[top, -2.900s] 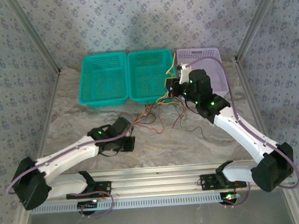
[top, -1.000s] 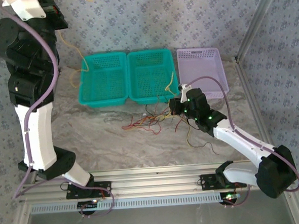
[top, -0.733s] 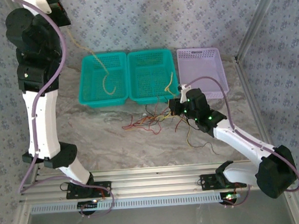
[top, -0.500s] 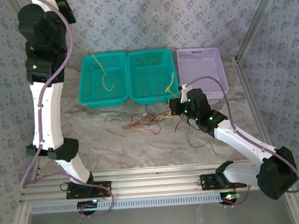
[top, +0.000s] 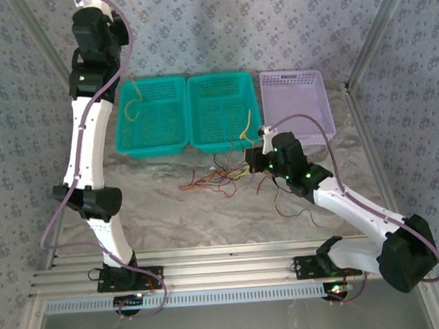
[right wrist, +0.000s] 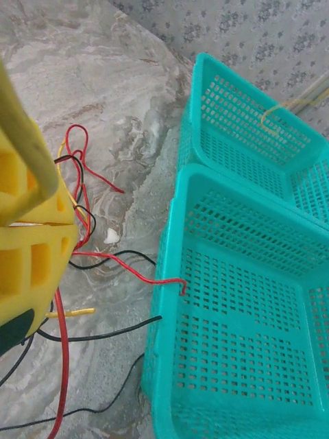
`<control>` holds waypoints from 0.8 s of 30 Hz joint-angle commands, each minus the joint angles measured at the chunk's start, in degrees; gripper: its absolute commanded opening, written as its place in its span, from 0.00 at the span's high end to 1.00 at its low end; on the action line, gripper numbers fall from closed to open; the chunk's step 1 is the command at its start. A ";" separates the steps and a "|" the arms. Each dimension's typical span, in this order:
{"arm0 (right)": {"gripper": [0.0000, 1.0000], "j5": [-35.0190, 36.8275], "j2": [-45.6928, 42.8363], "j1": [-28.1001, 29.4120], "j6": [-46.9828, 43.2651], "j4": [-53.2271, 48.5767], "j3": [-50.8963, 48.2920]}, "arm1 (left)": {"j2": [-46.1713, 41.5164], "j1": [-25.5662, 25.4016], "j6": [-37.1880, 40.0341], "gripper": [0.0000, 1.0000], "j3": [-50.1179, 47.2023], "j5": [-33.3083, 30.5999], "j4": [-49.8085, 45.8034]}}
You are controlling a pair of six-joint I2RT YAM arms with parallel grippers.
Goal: Untangle the cables
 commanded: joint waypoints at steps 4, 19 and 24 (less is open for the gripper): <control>1.00 -2.00 -0.98 1.55 -0.19 1.02 -0.58 | -0.94 0.12 -7.33 1.00 -12.21 2.92 3.20; 1.00 -1.31 -3.52 3.75 0.02 0.51 -1.77 | 4.70 -0.15 -20.24 1.00 -29.13 2.53 -0.23; 1.00 -0.59 -4.60 3.95 -0.01 0.01 -1.96 | 5.20 -0.65 -23.33 0.88 -36.08 4.05 1.53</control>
